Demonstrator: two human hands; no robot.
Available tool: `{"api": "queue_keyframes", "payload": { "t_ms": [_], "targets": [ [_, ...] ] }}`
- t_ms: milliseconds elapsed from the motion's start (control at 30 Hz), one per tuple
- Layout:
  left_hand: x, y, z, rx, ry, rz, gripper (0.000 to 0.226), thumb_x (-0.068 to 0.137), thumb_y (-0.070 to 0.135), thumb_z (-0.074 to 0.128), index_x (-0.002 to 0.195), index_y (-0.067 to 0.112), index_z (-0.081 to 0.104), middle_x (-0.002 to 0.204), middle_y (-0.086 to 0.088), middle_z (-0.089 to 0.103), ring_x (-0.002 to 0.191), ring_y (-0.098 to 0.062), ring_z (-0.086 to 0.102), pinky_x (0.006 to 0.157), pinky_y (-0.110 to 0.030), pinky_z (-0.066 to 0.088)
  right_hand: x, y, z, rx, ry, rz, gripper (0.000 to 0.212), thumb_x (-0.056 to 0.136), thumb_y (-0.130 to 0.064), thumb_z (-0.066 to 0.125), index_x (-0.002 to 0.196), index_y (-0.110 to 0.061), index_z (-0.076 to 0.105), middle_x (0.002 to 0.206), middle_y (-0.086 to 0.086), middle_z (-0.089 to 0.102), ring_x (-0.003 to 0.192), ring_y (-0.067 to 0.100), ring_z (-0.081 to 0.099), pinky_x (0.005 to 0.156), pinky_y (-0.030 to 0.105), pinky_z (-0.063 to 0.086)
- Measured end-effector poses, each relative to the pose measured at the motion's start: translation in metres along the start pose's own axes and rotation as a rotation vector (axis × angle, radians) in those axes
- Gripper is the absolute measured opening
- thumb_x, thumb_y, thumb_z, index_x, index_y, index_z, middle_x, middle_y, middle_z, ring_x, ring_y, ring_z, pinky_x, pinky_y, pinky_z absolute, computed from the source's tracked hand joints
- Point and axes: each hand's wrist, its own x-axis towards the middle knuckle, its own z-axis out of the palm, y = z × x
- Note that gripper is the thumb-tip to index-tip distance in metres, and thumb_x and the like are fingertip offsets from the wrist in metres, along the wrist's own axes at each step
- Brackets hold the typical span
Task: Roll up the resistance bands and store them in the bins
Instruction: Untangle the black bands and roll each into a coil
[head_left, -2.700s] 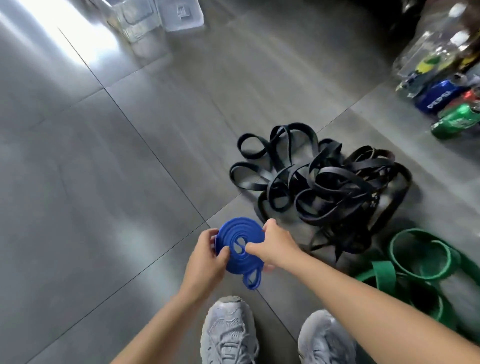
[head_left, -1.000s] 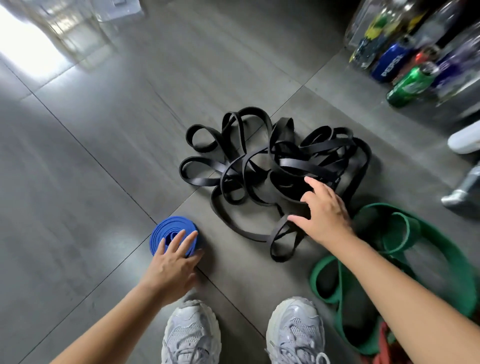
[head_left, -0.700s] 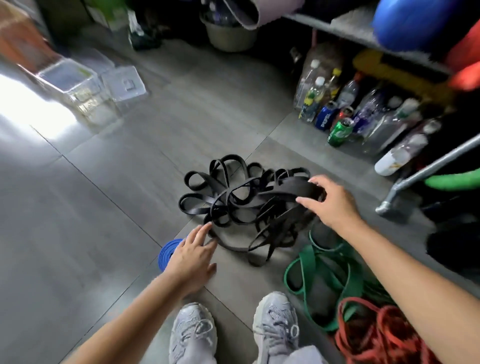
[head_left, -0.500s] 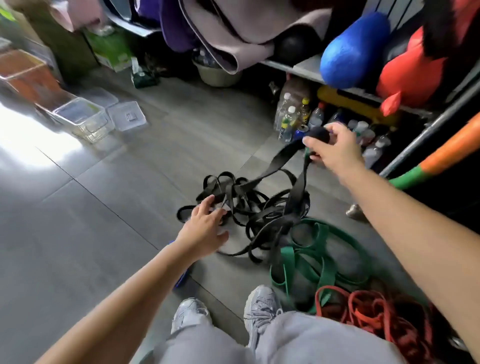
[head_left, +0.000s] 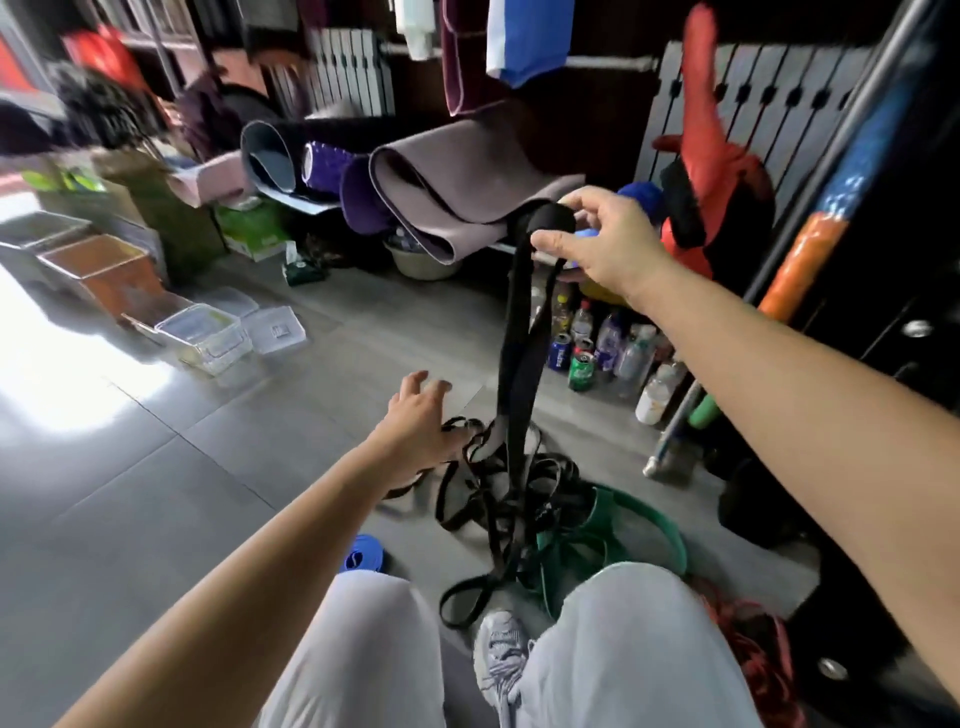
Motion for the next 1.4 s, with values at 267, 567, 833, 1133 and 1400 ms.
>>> {"api": "queue_keyframes", "payload": {
  "t_ms": [267, 567, 833, 1133, 1400],
  "targets": [
    [-0.012, 0.054, -0.031, -0.459, 0.072, 0.150, 0.082, 0.059, 0.058, 0.079, 0.124, 0.020, 0.045, 0.116, 0.001, 0.057, 0.108, -0.016, 0.055, 0.092, -0.036, 0.050, -0.061, -0.042, 0.014, 0.323, -0.141, -0.010, 0.014, 0.082, -0.010, 0.069, 0.087, -0.020, 0.062, 0.078, 0.003, 0.066, 0.080, 0.020, 0.065, 0.063, 0.034, 0.058],
    [-0.044, 0.085, -0.024, -1.139, 0.105, -0.017, 0.027, 0.086, 0.031, 0.066, 0.071, 0.012, 0.053, 0.052, 0.001, 0.054, 0.052, -0.019, 0.055, 0.068, -0.039, 0.051, -0.150, 0.067, 0.044, 0.097, -0.321, 0.382, 0.125, 0.048, -0.054, 0.083, 0.150, -0.025, 0.015, 0.154, -0.006, 0.022, 0.141, 0.013, 0.022, 0.112, 0.033, 0.029],
    [-0.062, 0.111, -0.116, -1.274, 0.183, 0.115, 0.032, 0.083, 0.038, 0.068, 0.060, 0.018, 0.058, 0.051, 0.002, 0.044, 0.043, -0.013, 0.044, 0.057, -0.030, 0.048, -0.162, 0.099, 0.094, -0.004, -0.230, 0.339, 0.020, 0.076, -0.029, 0.076, 0.079, -0.015, 0.061, 0.075, -0.001, 0.064, 0.073, 0.014, 0.060, 0.071, 0.029, 0.045],
    [-0.047, 0.072, -0.113, -0.899, 0.336, -0.033, 0.032, 0.076, 0.037, 0.075, 0.067, 0.017, 0.053, 0.052, 0.000, 0.045, 0.034, -0.009, 0.038, 0.038, -0.016, 0.036, -0.094, 0.007, 0.021, 0.163, 0.090, 0.092, 0.022, 0.088, -0.005, 0.062, 0.080, -0.022, 0.049, 0.064, 0.001, 0.058, 0.052, 0.003, 0.056, 0.063, 0.026, 0.047],
    [-0.059, 0.068, -0.089, -0.906, 0.286, -0.032, 0.034, 0.074, 0.041, 0.076, 0.068, 0.020, 0.050, 0.055, 0.000, 0.048, 0.037, -0.009, 0.041, 0.040, -0.018, 0.037, -0.124, 0.029, 0.042, 0.027, -0.065, 0.225, 0.041, 0.083, 0.012, 0.048, 0.090, -0.029, 0.049, 0.100, 0.007, 0.058, 0.095, 0.027, 0.056, 0.073, 0.034, 0.047]
  ]
}}
